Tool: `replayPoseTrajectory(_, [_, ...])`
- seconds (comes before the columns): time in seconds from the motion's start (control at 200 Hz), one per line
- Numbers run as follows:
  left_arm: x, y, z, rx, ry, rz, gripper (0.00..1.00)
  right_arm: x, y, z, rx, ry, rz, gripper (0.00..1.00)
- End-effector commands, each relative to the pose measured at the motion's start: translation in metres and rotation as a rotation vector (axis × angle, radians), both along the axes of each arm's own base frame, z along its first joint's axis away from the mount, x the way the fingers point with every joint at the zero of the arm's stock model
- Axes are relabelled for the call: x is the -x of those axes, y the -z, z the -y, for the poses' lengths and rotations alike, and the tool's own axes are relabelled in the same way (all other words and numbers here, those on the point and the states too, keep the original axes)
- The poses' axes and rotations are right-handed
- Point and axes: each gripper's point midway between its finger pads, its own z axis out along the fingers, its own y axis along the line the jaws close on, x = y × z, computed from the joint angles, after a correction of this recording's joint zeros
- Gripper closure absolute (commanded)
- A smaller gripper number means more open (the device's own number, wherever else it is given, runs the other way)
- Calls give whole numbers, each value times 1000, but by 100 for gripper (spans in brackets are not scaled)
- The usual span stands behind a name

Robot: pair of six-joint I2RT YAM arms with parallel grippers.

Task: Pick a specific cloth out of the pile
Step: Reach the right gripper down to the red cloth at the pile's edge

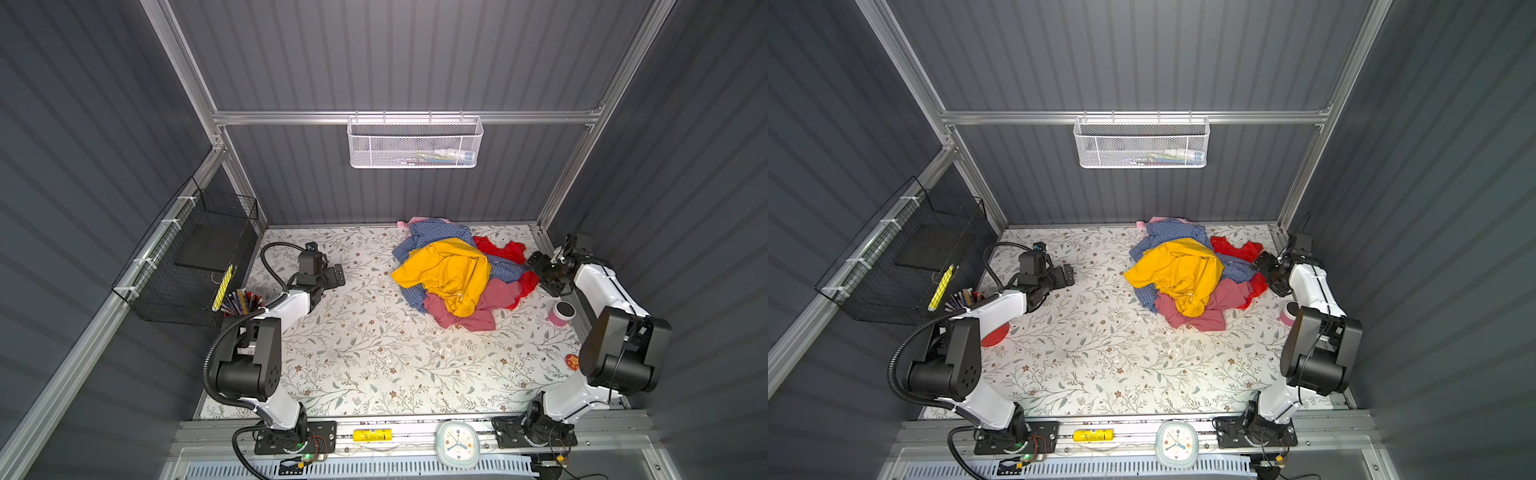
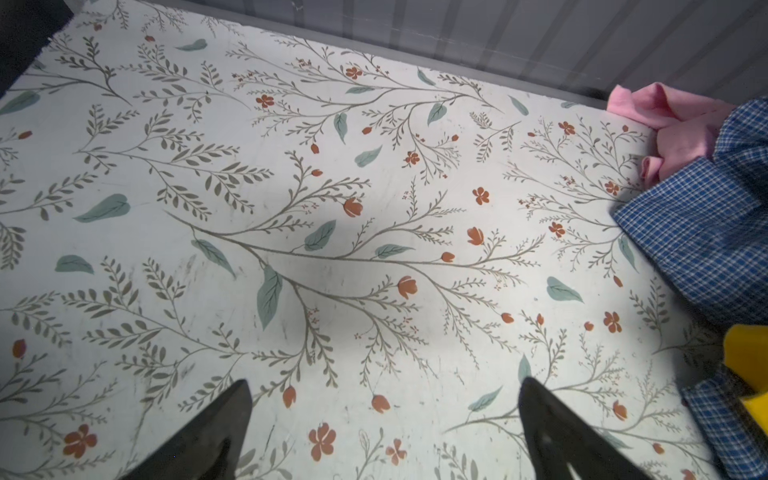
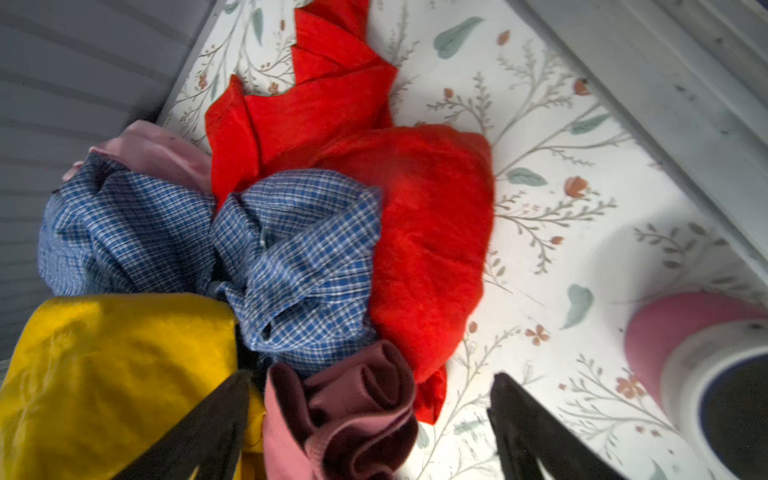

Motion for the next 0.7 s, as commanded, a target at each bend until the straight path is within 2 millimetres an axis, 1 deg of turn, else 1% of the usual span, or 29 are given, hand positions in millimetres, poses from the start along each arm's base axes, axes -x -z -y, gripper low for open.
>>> replayPoseTrajectory(0.0, [9,5,1,14,-1,-24,0,18,5,19,22,102,-69,14])
replayPoseTrajectory(0.05, [10,6,2,19,1,-28,0,23,7,24,35,119,-95,16])
replayPoseTrajectory(0.14, [10,6,4,23,9,-28,0,27,10,25,28,119,-132,18])
replayPoseTrajectory(0.25, [10,5,4,23,9,-22,0,26,10,25,17,132,-147,27])
replayPoseTrajectory(0.39, [10,4,4,29,2,-20,0,26,8,15,-8,107,-173,32])
replayPoseTrajectory(0.55, [11,2,7,36,1,-7,0,32,1,9,93,96,-179,33])
replayPoseTrajectory(0.63, [12,3,8,35,3,-10,0,37,7,-1,82,113,-190,33])
replayPoseTrajectory(0.696, [12,4,9,33,8,-12,0,37,13,-8,76,140,-177,35])
